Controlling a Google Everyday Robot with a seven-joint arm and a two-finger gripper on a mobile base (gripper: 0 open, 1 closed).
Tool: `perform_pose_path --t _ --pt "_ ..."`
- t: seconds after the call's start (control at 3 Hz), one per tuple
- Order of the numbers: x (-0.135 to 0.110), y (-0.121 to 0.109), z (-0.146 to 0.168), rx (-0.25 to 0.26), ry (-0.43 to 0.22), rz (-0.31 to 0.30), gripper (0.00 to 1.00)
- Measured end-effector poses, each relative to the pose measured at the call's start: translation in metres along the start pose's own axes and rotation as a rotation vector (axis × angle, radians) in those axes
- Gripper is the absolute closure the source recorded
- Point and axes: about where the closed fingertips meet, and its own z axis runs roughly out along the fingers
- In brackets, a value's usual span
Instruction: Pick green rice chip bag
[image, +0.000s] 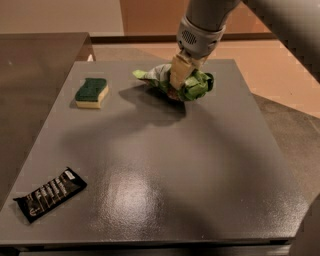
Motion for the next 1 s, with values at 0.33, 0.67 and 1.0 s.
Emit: perform_pose_path --t 0.33,0.67,1.0 --pt "-0.012 0.007 -0.035 -0.011 -0.066 -0.06 1.0" --pt "-0.018 0.012 -0.067 -0.01 -0.121 -0.116 1.0" --pt "-0.022 0.011 -0.107 0.008 -0.184 -0.172 1.0"
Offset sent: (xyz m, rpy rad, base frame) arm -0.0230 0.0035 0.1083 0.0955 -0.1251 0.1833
